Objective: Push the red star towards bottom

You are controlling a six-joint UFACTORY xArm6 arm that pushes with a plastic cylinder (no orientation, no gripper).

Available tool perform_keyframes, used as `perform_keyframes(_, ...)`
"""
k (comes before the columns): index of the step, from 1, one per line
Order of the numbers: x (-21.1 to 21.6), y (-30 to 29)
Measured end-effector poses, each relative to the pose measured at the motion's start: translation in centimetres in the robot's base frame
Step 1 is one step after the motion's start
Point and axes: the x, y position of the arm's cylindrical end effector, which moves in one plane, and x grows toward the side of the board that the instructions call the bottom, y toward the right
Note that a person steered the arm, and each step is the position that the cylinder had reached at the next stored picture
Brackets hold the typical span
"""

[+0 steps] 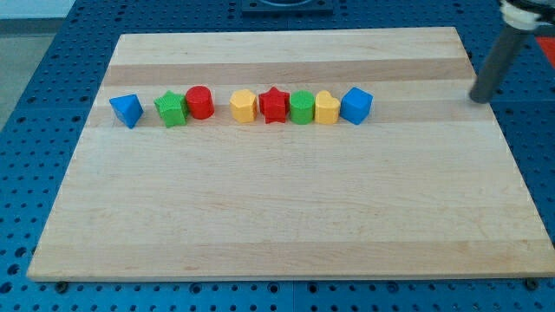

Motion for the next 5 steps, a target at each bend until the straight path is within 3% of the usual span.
perform_keyframes(3,-1.8,-21.9)
perform_keyframes(5,-1.4,-25.9)
